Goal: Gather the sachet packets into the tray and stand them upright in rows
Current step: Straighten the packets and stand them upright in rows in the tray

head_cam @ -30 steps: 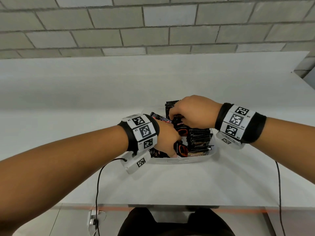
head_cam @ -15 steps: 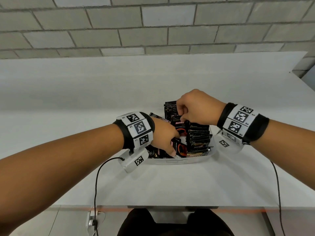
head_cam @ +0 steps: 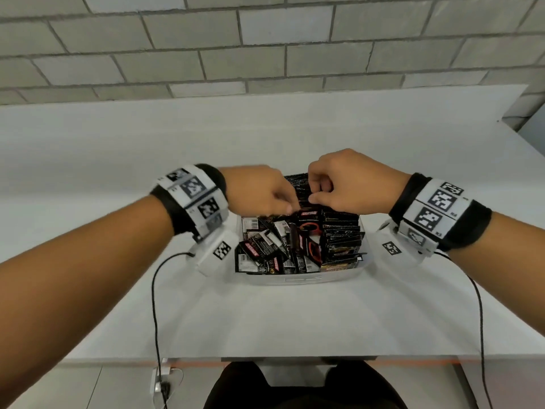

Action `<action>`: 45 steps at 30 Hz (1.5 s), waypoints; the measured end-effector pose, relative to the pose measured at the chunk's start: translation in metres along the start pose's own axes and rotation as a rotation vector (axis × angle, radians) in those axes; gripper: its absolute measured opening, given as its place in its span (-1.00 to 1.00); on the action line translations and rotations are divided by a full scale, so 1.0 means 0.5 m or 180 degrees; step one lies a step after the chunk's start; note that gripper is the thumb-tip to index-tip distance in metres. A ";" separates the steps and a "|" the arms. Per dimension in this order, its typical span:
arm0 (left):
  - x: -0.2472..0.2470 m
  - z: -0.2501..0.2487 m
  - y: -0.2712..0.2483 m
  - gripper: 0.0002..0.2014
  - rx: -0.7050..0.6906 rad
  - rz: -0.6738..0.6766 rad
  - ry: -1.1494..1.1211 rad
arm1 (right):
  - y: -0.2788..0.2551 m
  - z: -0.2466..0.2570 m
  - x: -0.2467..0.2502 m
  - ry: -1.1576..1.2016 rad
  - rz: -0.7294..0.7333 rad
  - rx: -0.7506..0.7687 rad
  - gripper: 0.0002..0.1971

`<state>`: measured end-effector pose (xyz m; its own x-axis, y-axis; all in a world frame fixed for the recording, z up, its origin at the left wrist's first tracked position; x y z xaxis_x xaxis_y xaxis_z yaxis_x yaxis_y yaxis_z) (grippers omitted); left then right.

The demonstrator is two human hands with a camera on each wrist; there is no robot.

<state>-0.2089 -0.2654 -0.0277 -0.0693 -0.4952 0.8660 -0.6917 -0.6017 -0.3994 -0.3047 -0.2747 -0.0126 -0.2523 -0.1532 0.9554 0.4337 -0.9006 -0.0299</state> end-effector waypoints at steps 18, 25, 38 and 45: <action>-0.112 0.112 0.086 -0.28 0.0861 0.0811 0.0990 | -0.065 0.054 -0.142 -0.0547 0.0863 0.0617 -0.74; -0.103 0.095 0.078 -0.63 0.0977 0.0589 -0.0191 | -0.066 0.046 -0.142 -0.0536 0.0943 0.0534 -0.76; -0.079 0.081 0.060 -0.23 0.0425 0.0079 -0.0151 | -0.052 0.021 -0.089 0.0162 0.0447 0.0322 -0.85; -0.108 0.048 0.042 -0.16 0.0190 0.0405 0.0164 | -0.054 0.016 -0.085 0.0243 0.0456 0.0085 -0.70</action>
<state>-0.2027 -0.2663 -0.0903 -0.1915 -0.5380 0.8209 -0.6311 -0.5731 -0.5228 -0.2986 -0.2404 -0.0501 -0.2507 -0.3108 0.9168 0.4926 -0.8562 -0.1555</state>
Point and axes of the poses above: each hand's wrist, its own y-axis towards the middle knuckle, its own x-axis out of the back of the hand, z = x × y, the point moved 10 cm from there along y, towards the middle knuckle, and after that the axes turned 2 degrees about -x, right-handed, at the moved point
